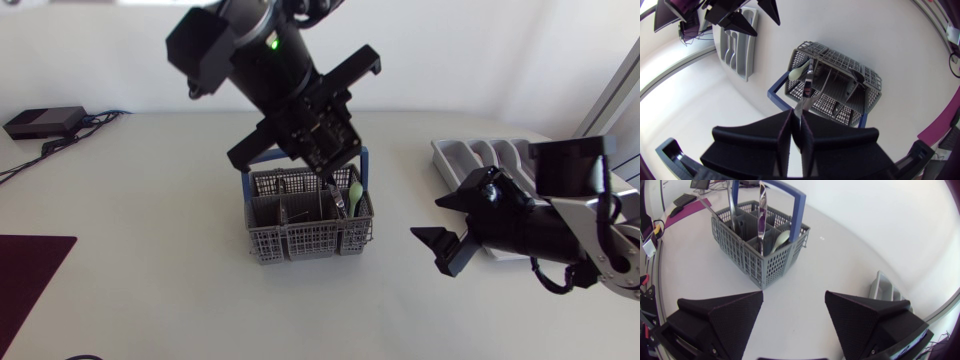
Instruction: Sort the cutlery from the basket into the organizer compartments.
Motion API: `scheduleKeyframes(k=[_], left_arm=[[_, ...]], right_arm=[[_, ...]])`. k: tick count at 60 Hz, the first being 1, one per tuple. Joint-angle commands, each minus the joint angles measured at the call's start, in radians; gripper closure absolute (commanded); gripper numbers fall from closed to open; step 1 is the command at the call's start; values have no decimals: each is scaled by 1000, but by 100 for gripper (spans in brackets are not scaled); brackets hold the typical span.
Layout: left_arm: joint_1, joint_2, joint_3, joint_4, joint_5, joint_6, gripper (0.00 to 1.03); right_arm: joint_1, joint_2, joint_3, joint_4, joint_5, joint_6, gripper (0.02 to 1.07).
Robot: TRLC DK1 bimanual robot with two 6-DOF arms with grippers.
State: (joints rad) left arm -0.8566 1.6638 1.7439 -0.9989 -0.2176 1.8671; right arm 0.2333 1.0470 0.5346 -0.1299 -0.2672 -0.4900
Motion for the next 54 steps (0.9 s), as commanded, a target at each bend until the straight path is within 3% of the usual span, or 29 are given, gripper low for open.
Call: scheduleKeyframes(k=[1,10,16,39,54], left_arm=[[-19,103,230,-132,-8,-132,100],[-22,335,700,-474,-2,-342,100],[-24,352,756,-472,6,-391,100],[-56,226,577,-457,12,-457,100],[-58,131,474,-408,27,-565,100]], right_arm=[[-6,-88,10,-27,-23,31,18],[18,-157,22,-40,-24,48,18],[28,-182,28,-40,-23,62,18],[100,-193,48,-50,-9,113,18],[256,-191,51,-24,125,140,18]])
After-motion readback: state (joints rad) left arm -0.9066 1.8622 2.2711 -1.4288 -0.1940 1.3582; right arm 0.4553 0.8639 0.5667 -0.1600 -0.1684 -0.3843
